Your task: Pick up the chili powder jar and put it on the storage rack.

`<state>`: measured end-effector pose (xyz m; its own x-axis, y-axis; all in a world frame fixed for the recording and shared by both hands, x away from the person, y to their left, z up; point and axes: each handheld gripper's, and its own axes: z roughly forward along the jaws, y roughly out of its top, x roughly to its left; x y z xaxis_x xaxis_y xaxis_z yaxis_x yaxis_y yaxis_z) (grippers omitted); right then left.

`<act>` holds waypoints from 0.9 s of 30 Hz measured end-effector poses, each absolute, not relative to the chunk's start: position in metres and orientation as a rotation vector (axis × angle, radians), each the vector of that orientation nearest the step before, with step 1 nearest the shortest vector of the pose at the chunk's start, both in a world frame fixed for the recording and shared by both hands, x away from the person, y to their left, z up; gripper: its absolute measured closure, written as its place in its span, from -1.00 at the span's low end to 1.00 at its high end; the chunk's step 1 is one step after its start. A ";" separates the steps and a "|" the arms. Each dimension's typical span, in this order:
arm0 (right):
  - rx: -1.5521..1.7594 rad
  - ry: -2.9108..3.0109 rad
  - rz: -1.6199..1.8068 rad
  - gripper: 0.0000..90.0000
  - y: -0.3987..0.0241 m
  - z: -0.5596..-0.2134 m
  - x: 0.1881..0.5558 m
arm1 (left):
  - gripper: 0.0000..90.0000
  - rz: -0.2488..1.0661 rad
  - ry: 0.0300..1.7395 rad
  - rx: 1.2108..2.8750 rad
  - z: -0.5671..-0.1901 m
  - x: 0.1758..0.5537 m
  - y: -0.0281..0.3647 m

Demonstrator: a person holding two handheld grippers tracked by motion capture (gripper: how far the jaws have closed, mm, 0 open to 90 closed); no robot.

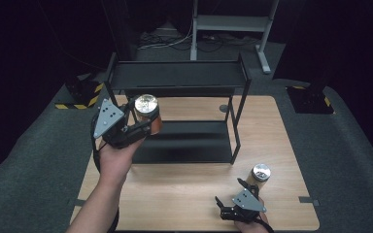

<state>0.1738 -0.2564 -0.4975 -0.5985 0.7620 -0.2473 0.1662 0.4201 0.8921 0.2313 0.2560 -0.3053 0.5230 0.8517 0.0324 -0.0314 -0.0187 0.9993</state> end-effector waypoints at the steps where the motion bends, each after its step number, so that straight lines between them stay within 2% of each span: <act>1: 0.783 2.021 1.169 -1.00 -0.256 -0.498 0.174 | -0.24 0.823 0.765 1.418 -0.304 0.232 0.256; 27: 0.803 2.013 1.189 -1.00 -0.259 -0.498 0.174 | -0.24 0.875 0.753 1.361 -0.259 0.255 0.243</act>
